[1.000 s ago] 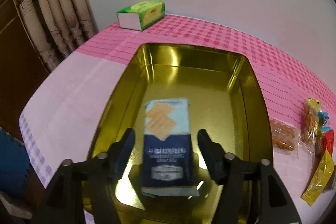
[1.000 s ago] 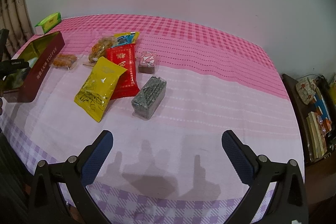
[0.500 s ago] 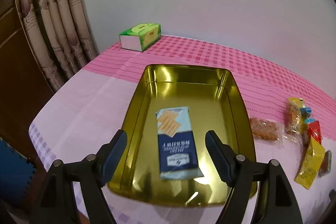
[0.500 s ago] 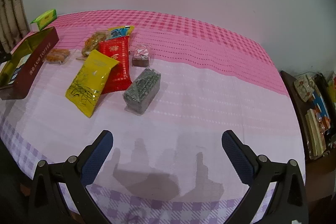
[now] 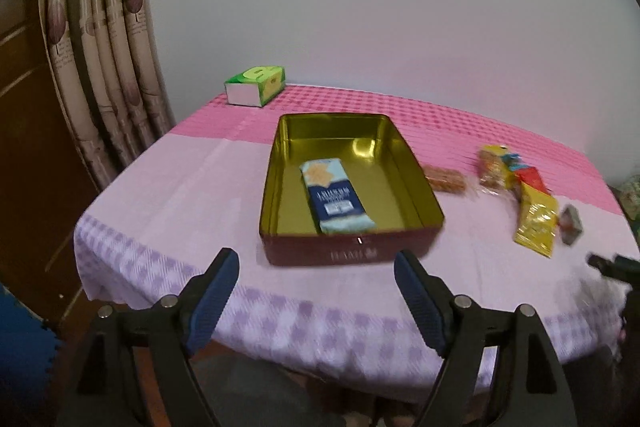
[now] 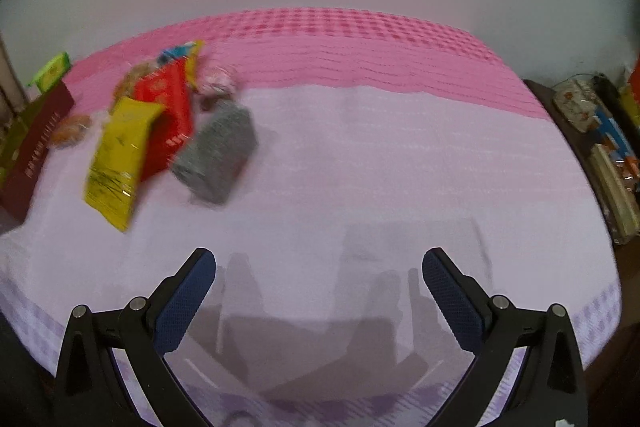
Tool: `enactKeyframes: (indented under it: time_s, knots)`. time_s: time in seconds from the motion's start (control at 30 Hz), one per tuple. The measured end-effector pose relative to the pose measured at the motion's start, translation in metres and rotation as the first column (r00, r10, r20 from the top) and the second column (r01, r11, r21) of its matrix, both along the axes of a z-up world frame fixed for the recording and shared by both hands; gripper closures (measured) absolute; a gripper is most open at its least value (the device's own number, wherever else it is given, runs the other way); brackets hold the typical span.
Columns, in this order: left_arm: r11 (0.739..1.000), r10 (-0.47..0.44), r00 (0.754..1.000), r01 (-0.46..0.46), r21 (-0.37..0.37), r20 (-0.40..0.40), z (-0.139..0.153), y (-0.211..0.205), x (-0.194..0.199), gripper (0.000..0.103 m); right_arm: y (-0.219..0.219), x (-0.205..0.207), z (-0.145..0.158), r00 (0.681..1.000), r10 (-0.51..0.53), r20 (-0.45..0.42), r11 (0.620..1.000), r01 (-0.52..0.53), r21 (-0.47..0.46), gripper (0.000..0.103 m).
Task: Organize snacks
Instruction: 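Reach the right tool to the grey wrapped block and grasp it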
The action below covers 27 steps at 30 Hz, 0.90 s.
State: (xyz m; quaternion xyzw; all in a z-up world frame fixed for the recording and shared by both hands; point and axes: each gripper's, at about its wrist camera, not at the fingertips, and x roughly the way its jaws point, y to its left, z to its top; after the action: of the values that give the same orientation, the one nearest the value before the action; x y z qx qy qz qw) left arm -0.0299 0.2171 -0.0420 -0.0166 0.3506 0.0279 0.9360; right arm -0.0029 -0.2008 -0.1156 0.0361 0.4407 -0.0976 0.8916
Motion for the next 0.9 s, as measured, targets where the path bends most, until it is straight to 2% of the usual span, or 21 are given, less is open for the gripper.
enactKeyframes:
  time_s: [0.17, 0.23, 0.3, 0.43, 0.47, 0.5, 0.6, 0.9]
  knots:
    - [0.998, -0.059, 0.998, 0.059, -0.015, 0.015, -0.002, -0.01, -0.009, 0.021, 0.019, 0.023, 0.016, 0.999, 0.015, 0.047, 1.0, -0.014, -0.009, 0.001]
    - [0.996, -0.075, 0.997, 0.076, -0.046, 0.022, -0.001, -0.01, -0.01, 0.021, 0.024, 0.034, 0.02, 0.999, 0.017, 0.048, 1.0, -0.017, 0.006, 0.01]
    - [0.993, -0.083, 0.996, 0.085, -0.077, 0.031, 0.001, -0.009, -0.012, 0.021, 0.03, 0.047, 0.019, 0.999, 0.021, 0.031, 1.0, -0.021, 0.011, 0.035]
    - [0.99, -0.091, 0.995, 0.096, -0.104, 0.052, 0.009, -0.008, -0.017, 0.021, 0.039, 0.063, 0.003, 0.999, 0.025, -0.024, 1.0, -0.025, -0.01, 0.054]
    - [0.989, -0.094, 0.994, 0.1, -0.107, 0.06, 0.011, -0.009, -0.019, 0.021, 0.04, 0.065, 0.0, 0.999, 0.032, -0.025, 0.999, -0.032, -0.008, 0.073]
    - [0.989, -0.096, 0.993, 0.102, -0.105, 0.065, 0.012, -0.009, -0.02, 0.021, 0.04, 0.066, -0.002, 0.999, 0.032, -0.026, 0.999, -0.032, -0.015, 0.079]
    - [0.989, -0.097, 0.992, 0.105, -0.105, 0.082, 0.015, -0.01, -0.023, 0.021, 0.035, 0.058, 0.002, 1.0, 0.004, -0.005, 1.0, -0.004, -0.007, 0.079]
    - [0.993, -0.056, 0.996, 0.062, -0.098, 0.071, 0.014, -0.006, -0.024, 0.021, 0.029, 0.062, 0.042, 0.998, -0.042, 0.043, 0.992, 0.047, -0.113, 0.079]
